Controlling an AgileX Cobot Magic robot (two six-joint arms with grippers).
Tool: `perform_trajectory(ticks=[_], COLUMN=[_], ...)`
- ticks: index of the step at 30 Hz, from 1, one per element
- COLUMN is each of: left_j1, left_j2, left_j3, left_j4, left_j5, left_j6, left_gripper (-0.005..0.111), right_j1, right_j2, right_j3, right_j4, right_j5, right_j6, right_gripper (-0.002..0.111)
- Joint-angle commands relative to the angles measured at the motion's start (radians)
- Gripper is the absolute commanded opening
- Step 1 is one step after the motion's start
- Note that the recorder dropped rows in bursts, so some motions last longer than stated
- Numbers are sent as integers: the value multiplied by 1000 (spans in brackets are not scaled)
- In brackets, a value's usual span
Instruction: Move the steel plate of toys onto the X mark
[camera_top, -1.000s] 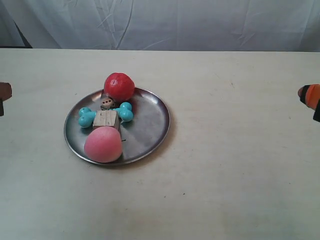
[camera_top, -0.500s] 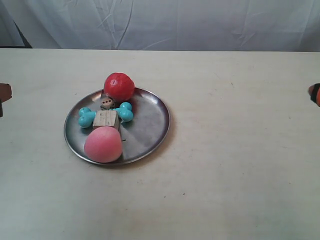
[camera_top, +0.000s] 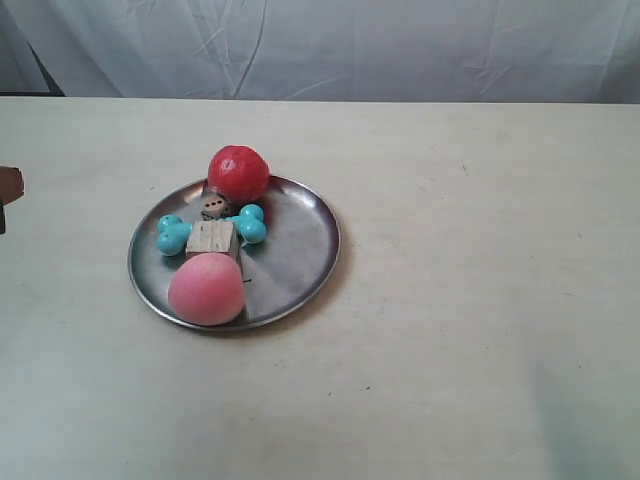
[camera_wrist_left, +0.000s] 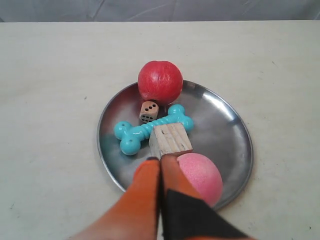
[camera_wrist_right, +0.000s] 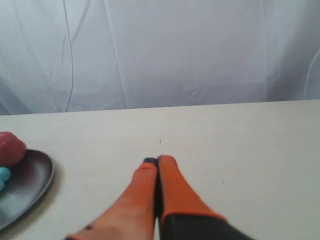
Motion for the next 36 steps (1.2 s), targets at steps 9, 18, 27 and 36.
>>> perform_trajectory(ticks=[9,18,27,36], left_j1=[-2,-2,-2,-2], left_j2=[-5,-5,-5,-288], left_j3=[4,4,4,195], left_j4=[-1,-1,17,238], left_j5=[0,0,-18,-127], left_j6=[1,1,1,-204], left_gripper=[0,0,0,0], right_j1=[-9,-9,-9,-9], right_j2=[-21,-21,-21,-21], right_j3=[150,150,150,150], right_j4=[50,50,50,50], right_j5=[7,7,9,9], right_j6=[-8,-6,-6,-6], right_gripper=[0,0,0,0])
